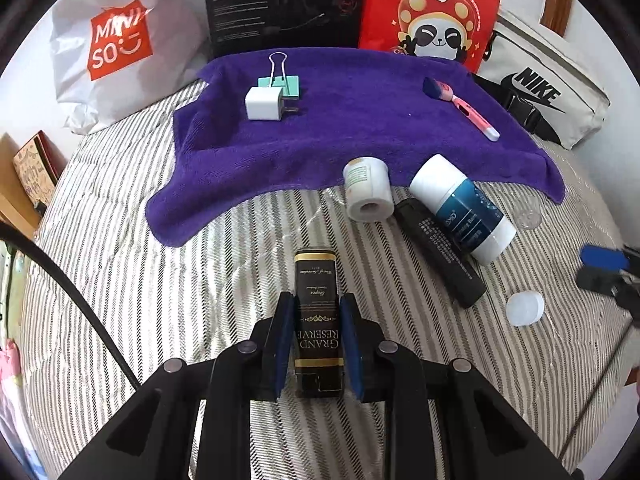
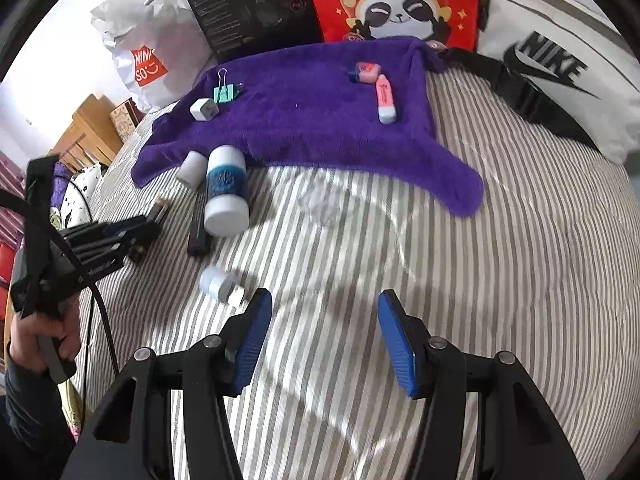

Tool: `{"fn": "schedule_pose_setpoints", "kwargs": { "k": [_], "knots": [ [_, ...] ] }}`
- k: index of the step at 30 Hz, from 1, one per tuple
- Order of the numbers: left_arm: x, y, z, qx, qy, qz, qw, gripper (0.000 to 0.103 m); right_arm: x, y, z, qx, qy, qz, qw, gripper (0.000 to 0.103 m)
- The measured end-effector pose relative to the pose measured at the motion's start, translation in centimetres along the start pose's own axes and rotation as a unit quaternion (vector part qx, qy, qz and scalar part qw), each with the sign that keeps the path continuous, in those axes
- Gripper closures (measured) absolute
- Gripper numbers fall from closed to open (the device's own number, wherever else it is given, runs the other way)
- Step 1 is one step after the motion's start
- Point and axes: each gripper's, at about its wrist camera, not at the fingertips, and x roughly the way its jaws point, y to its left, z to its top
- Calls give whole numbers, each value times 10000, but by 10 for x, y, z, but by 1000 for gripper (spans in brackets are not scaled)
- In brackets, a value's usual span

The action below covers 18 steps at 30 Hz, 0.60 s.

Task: Organize rigid objects
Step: 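Grasp the small clear plastic box with the right tool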

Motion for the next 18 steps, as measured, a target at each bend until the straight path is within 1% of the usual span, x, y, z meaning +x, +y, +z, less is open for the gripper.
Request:
{"fn": "schedule_pose_setpoints", "kwargs": {
  "k": [4, 7, 10, 14, 15, 16, 17, 18],
  "knots": [
    [0, -1, -1, -10, -41, 47, 10000, 80, 17, 0, 17, -154, -72, -11, 9999, 48],
    [0, 0, -2, -18, -81, -5, 10000, 80, 34, 0, 31, -347, -62, -161, 9992, 48],
    [0, 1, -2, -44, -74, -29, 10000, 80, 46, 2, 39, -589, -31, -376, 9975, 48],
    [-1, 1, -2, -53, -57, -23, 10000, 80, 52, 11, 43, -1000, -183, -463, 9937, 50],
    [-1, 2, -2, -65, -62, -39, 10000, 80, 53, 12, 43, -1084, -235, -504, 9926, 56],
    [-1, 2, -2, -59, -67, -46, 9999, 80, 54, 15, 41, -1232, -340, -578, 9901, 65],
    [-1, 2, -2, -54, -76, -52, 9999, 80, 54, 17, 40, -1316, -399, -575, 9888, 70],
    [-1, 3, -3, -44, -86, -53, 9999, 80, 54, 19, 38, -1414, -468, -480, 9877, 80]
  ]
}}
